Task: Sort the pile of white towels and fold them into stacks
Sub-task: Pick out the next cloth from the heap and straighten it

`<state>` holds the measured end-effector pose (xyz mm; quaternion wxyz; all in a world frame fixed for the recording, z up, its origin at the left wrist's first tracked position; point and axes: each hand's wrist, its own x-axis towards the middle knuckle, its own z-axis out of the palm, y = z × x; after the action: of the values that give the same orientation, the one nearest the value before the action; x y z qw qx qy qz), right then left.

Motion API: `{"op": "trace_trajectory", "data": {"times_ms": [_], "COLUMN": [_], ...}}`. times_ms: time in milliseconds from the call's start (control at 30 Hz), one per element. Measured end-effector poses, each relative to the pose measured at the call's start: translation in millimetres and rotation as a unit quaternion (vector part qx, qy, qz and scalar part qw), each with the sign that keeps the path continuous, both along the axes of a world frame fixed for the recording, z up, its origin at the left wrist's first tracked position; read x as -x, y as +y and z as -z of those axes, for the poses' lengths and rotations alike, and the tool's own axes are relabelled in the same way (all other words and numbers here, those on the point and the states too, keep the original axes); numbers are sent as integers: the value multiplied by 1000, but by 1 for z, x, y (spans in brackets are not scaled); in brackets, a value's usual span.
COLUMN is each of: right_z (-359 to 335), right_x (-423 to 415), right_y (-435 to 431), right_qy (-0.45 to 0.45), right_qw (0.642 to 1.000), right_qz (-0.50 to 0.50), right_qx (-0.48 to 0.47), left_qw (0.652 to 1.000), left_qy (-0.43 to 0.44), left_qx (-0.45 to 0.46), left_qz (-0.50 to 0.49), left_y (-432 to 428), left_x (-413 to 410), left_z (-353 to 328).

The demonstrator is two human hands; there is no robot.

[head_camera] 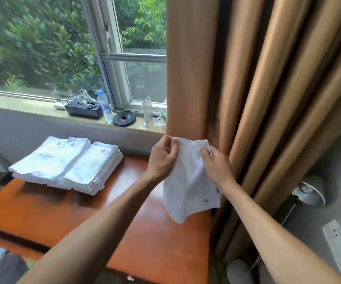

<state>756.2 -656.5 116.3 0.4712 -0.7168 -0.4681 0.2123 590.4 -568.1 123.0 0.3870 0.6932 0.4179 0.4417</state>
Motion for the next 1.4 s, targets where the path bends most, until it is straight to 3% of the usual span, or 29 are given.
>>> {"op": "trace_trajectory", "data": {"times_ms": [233, 400, 567, 900, 1033, 1400], "right_z": [-66, -101, -111, -113, -114, -124], "right_x": [-11, -6, 3, 6, 6, -1], "right_y": [12, 24, 20, 15, 16, 11], "right_qy": [0, 28, 52, 55, -4, 60], "right_qw": [999, 997, 986, 977, 984, 983], "right_qz": [7, -48, -114, -181, -155, -163], "right_qx": [-39, -58, -108, -101, -91, -65], "left_qw": [991, 981, 995, 980, 974, 965], "left_qy": [1, 1, -7, -151, -170, -100], "left_qx": [-129, -191, -96, 76, 109, 148], "left_qz": [-31, -24, 38, 103, 106, 192], "left_y": [7, 0, -11, -20, -21, -21], "left_x": [-14, -25, -37, -22, -21, -19], "left_z": [-71, -100, -108, -120, -121, -129]}}
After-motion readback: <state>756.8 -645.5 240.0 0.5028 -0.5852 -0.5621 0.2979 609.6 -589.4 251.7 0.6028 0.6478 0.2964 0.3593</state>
